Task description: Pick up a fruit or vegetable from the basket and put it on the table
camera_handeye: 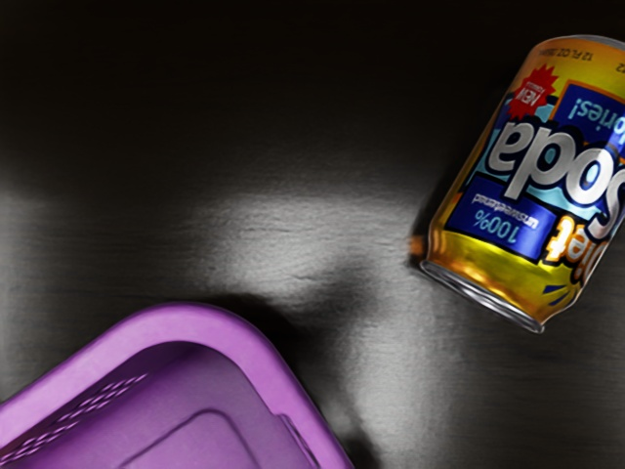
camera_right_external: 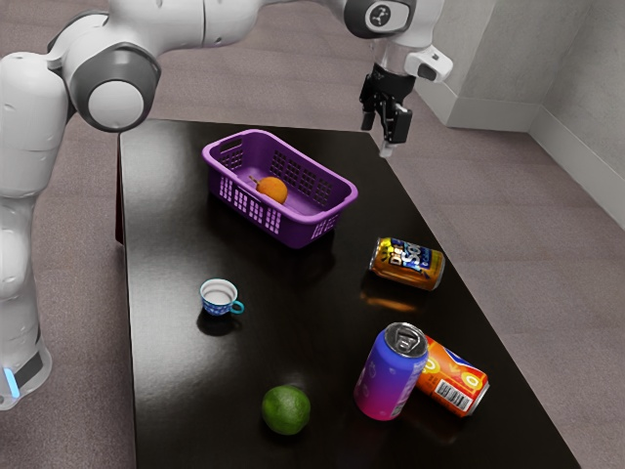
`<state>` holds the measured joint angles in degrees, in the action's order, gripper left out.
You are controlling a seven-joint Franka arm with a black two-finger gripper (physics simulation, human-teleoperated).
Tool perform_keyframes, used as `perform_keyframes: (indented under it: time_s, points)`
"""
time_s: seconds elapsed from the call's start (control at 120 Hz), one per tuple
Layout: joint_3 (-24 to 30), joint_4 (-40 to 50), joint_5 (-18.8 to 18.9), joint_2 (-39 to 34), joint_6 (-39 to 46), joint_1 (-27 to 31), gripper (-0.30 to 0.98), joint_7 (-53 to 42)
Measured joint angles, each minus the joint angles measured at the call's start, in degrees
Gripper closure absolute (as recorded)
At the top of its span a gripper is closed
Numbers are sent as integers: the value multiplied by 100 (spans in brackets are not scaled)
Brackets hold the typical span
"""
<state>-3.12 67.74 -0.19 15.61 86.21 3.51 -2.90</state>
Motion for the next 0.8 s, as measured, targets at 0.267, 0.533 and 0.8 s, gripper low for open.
perform_keyframes:
  time_s: [0.267,0.533,0.8]
  points:
    - [-7,-2,-35,-3,-10,3,0,8]
    - [-39,15,-12,-29,16,-4,0,19]
    - [-1744,51,-12,194,68,33,0,-35]
